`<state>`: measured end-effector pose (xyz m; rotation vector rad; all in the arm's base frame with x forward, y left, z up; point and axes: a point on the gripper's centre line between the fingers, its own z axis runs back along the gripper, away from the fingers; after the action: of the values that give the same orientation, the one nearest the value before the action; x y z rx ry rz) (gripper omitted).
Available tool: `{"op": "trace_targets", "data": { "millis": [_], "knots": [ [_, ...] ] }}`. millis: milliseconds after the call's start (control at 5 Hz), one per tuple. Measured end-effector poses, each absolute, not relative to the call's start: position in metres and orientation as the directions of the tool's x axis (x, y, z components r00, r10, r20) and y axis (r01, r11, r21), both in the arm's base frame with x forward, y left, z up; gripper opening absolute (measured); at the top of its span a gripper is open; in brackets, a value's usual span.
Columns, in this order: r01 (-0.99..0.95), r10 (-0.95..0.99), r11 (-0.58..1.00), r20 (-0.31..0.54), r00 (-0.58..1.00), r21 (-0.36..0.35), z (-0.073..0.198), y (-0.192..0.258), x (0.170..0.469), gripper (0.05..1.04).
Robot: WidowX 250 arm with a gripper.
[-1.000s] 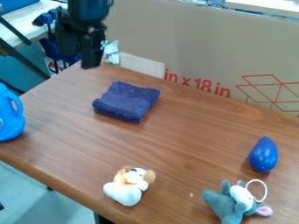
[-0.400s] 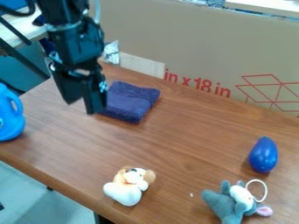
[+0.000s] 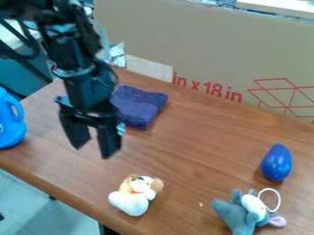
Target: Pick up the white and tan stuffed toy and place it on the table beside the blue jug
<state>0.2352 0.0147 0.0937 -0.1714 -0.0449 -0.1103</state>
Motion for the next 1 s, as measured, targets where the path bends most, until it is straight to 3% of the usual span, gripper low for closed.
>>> {"op": "trace_targets", "data": {
  "millis": [800, 1000],
  "knots": [
    [0.144, -0.148, 0.974, -0.014, 0.989, -0.175, 0.063, -0.018, 0.232, 1.002],
    [0.102, -0.099, 0.978, 0.028, 0.995, -0.185, 0.049, -0.017, 0.229, 1.002]
  ]
}}
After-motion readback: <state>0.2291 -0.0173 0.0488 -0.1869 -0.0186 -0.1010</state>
